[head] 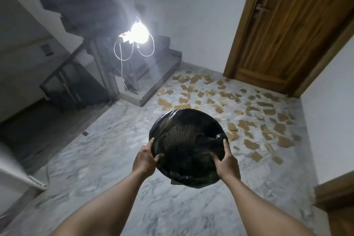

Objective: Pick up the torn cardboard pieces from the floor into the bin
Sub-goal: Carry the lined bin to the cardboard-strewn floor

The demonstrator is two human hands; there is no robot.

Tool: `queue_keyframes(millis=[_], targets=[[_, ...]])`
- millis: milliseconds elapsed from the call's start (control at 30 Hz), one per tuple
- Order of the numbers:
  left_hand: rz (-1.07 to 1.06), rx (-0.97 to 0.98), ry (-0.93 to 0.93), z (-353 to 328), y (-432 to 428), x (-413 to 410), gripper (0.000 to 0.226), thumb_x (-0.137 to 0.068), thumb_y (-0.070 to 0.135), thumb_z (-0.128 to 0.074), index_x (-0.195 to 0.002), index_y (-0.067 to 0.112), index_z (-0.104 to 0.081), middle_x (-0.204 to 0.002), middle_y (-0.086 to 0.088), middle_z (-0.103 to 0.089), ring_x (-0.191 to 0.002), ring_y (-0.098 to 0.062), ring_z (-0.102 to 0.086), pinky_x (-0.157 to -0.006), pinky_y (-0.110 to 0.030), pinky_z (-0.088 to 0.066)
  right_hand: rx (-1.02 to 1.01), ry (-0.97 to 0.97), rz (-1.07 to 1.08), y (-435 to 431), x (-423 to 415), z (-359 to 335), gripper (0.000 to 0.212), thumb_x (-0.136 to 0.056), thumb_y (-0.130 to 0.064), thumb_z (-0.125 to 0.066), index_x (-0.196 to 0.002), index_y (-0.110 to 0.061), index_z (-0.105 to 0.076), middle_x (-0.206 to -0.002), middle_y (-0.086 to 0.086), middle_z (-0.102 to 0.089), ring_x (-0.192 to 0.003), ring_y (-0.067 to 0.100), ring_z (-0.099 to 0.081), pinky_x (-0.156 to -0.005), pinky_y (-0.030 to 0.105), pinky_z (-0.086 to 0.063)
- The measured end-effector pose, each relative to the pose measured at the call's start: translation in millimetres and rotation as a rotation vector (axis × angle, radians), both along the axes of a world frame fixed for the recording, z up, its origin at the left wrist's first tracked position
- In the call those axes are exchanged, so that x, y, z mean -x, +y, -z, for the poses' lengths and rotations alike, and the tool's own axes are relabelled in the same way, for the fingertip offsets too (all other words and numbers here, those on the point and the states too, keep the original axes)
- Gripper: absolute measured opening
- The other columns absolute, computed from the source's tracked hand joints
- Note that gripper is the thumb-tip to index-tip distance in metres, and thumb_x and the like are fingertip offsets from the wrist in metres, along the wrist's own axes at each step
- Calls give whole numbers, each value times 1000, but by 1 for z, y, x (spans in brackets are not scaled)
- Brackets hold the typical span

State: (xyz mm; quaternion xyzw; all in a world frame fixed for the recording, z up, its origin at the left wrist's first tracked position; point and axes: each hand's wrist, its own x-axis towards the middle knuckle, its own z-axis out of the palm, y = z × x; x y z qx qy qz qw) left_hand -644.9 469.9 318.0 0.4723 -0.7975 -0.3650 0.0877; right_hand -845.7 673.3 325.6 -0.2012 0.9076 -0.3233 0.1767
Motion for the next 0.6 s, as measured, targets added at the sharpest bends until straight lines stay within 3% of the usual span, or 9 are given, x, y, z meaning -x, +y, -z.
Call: queue_keyframes(millis=[333, 467, 533, 600], targets=[[113, 6, -35, 37, -107, 127, 80, -82, 46, -71, -151, 35, -31, -129, -3, -58, -118, -24, -56, -95, -36, -48, 34, -86, 179, -80, 94, 38, 90, -89, -41, -71, -158, -37, -14, -132, 8, -62, -110, 29, -64, -86, 45, -57], [140, -8, -46, 49, -189, 172, 79, -83, 45, -71, -151, 36, -31, -123, -4, -59, -112, -25, -58, -89, -34, -50, 27, -136, 226, -162, 134, 47, 89, -89, -34, -73, -159, -33, -18, -92, -1, -65, -90, 22, -63, -85, 43, -56], [133, -18, -62, 51, -229, 187, 80, -82, 46, -72, -151, 37, -31, -126, -4, -60, -113, -25, -59, -89, -35, -51, 14, -159, 250, -201, 149, 48, 89, -89, -33, -73, -159, -33, -18, -96, 3, -68, -87, 21, -61, -84, 41, -55], [122, -22, -79, 47, -267, 200, 80, -81, 47, -72, -150, 39, -32, -129, -3, -59, -114, -25, -59, -91, -36, -51, 26, -178, 269, -238, 159, 48, 89, -89, -34, -73, -159, -35, -17, -110, 7, -69, -101, 26, -64, -87, 40, -54]])
